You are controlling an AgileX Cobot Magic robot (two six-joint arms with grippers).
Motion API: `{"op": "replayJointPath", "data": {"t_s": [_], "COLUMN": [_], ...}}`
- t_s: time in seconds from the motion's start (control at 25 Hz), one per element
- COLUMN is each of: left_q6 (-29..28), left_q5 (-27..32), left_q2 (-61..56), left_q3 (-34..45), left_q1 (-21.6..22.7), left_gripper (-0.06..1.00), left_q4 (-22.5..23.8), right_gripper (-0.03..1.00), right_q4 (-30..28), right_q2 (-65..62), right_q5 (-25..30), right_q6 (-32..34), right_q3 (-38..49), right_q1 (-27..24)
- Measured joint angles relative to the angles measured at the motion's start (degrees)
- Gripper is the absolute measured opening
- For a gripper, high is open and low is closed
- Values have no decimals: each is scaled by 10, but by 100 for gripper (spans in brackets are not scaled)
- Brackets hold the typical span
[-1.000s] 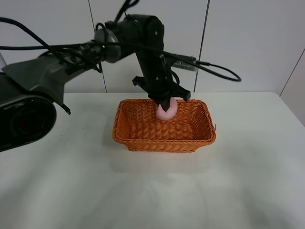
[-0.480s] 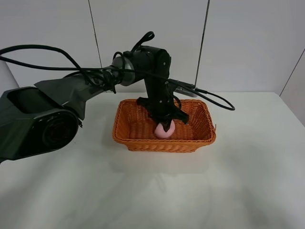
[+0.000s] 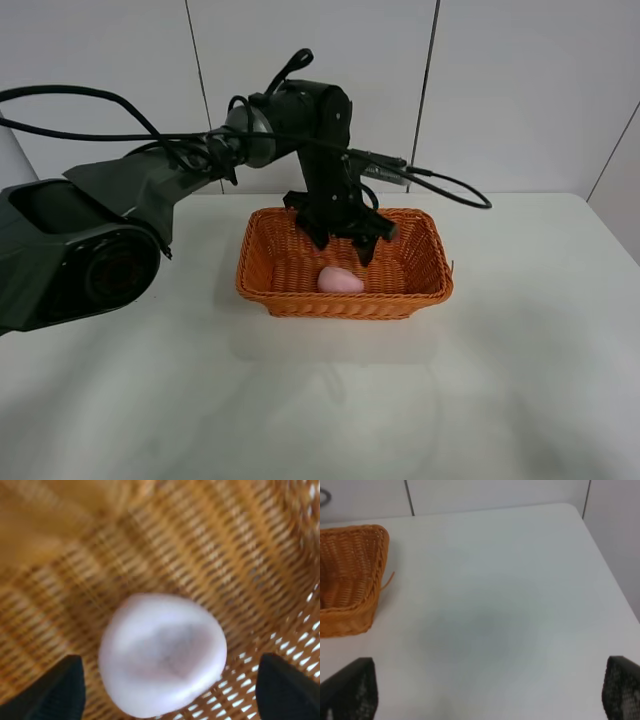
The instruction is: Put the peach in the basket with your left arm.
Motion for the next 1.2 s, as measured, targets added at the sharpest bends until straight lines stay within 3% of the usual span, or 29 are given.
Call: {"op": "replayJointPath", "data": {"t_s": [0.2,0.56,0.76,1.0,1.2], "left_q6": [0,16,23,24,24], "left_q5": [1,1,1,1,1], "left_q2": [-57,-78,-77,-77,-77], "left_q3": [-39,-38,-38,-34,-4], "left_q1": [30,82,154,271,333], "left_gripper": [81,81,81,81,81], "left_q4": [1,11,18,20,22], "right_gripper": [69,69,69,69,69], "right_q4": [0,0,0,0,0], "right_q2": [0,0,0,0,0], "right_q5": [0,0,0,0,0], "right_q6": [0,0,0,0,0], "right_q3": [0,0,0,0,0], "right_q1": [0,0,0,0,0]}}
